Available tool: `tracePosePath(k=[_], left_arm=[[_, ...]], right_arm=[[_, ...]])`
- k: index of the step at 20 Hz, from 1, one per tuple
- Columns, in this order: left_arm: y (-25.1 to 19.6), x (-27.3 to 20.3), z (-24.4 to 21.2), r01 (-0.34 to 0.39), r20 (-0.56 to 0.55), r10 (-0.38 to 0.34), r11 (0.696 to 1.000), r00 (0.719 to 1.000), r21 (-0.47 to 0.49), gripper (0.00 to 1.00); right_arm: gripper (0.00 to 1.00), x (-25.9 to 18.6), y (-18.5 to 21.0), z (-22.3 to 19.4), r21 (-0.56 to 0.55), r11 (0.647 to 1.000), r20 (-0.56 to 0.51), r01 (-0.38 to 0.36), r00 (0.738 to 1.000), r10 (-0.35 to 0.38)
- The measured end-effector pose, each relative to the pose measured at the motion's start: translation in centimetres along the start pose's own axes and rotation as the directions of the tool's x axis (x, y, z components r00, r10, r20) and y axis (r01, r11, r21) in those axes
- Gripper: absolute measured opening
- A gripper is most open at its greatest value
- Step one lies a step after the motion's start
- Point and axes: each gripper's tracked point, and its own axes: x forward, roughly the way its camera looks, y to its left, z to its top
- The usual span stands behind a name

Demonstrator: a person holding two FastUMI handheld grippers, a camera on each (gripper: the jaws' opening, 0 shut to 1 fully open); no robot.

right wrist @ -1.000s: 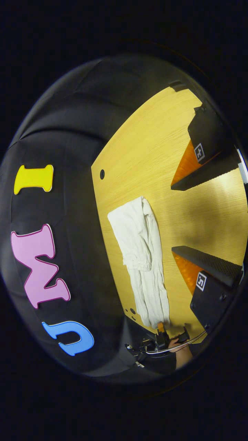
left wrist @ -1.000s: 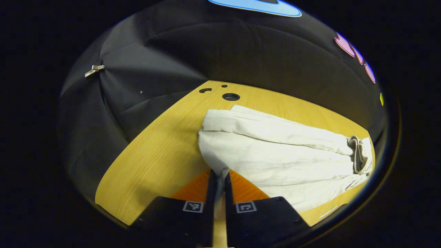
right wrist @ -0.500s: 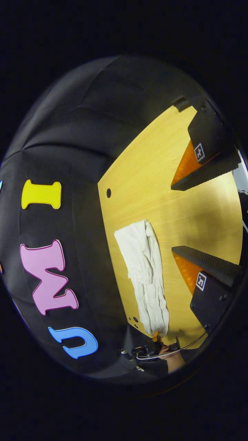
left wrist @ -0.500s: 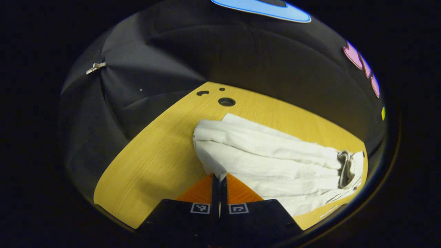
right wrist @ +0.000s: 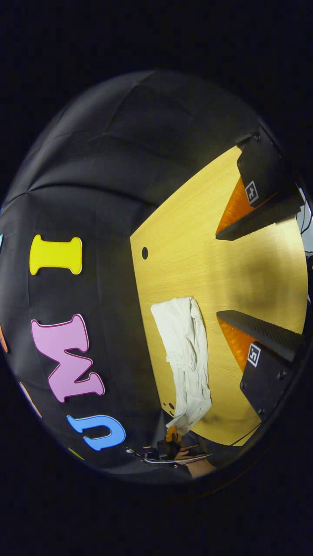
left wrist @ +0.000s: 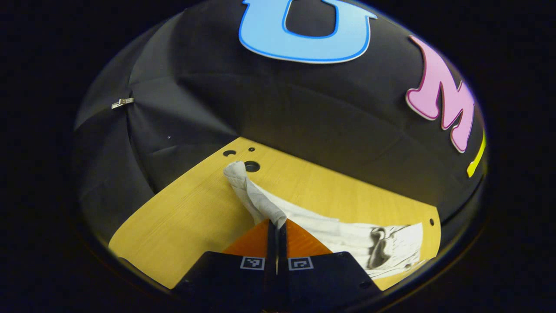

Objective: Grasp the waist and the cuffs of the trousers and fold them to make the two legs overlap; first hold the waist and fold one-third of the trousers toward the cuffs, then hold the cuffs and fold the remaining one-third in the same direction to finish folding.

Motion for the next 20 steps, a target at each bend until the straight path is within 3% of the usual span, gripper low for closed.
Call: tracePosePath(k=[5,11,16,20], left_arm=[[-9.7,-3.7,3.1,0.090,0.090,-0.092,0.996,0.992,0.027,0.06],[-22.9,-7.6,2.4,0.197,0.133,-0.211,0.974,0.968,0.112,0.05],[-33.6,-8.3,-4.0,0.292,0.039,-0.303,0.941,0.952,0.174,0.05],[-38.1,-7.8,-11.8,0.325,-0.097,-0.311,0.916,0.946,0.235,0.05]], right_arm=[[0.99,1.4,-3.0,0.7,-0.024,0.998,0.000,-0.055,0.998,0.055],[0.99,3.4,-5.5,0.6,-0.042,0.989,-0.023,-0.143,0.990,0.142],[0.99,4.6,-7.3,0.6,-0.062,0.980,-0.032,-0.189,0.982,0.187],[0.99,5.1,-8.4,0.4,-0.057,0.978,-0.042,-0.202,0.979,0.200]])
